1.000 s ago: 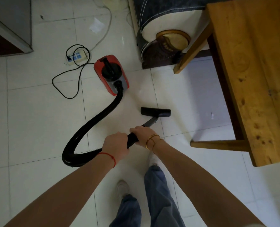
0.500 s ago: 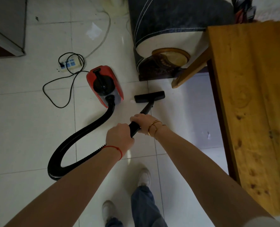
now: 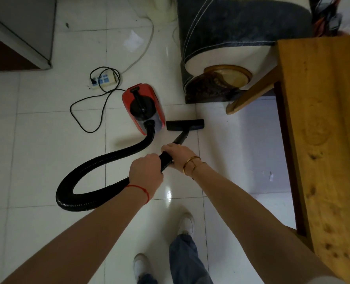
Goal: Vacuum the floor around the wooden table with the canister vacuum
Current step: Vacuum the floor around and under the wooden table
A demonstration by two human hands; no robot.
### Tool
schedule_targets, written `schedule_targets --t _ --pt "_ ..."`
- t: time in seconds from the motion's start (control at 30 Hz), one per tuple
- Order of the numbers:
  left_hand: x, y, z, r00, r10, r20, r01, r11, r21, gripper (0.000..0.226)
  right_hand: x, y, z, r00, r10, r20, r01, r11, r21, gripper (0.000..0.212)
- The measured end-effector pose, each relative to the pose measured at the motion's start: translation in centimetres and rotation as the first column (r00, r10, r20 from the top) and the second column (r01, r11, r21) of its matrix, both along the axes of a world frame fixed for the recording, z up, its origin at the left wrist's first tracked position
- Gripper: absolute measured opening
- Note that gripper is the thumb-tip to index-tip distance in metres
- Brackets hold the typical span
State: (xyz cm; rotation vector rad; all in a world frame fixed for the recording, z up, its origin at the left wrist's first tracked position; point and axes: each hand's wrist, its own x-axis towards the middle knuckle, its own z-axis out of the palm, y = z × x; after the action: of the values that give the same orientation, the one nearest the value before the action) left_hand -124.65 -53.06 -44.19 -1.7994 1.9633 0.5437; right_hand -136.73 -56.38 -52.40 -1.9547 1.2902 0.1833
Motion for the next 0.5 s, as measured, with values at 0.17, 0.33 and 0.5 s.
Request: schedule_targets --t 0.17,0.33,0.5 --pt "1.9 2.1 0.6 0.999 -0.015 0.048 0.012 0.998 0.060 0.026 1.9 2.5 0.1 1.000 0.024 -0.020 -0.024 0.999 0.029 0.031" --pt "2.6 3.7 0.4 0.999 -0.005 0.038 0.002 0.996 0.090 0.025 2.5 4.2 -0.1 0.998 0.037 -0.044 -0.036 0.999 0.021 0.033" --pt "2.0 3.2 -0.4 0.999 -0.008 0.036 0.006 0.999 0.050 0.022 1.9 3.4 -0.8 0.998 0.029 -0.048 -0.030 0.999 -0.020 0.032"
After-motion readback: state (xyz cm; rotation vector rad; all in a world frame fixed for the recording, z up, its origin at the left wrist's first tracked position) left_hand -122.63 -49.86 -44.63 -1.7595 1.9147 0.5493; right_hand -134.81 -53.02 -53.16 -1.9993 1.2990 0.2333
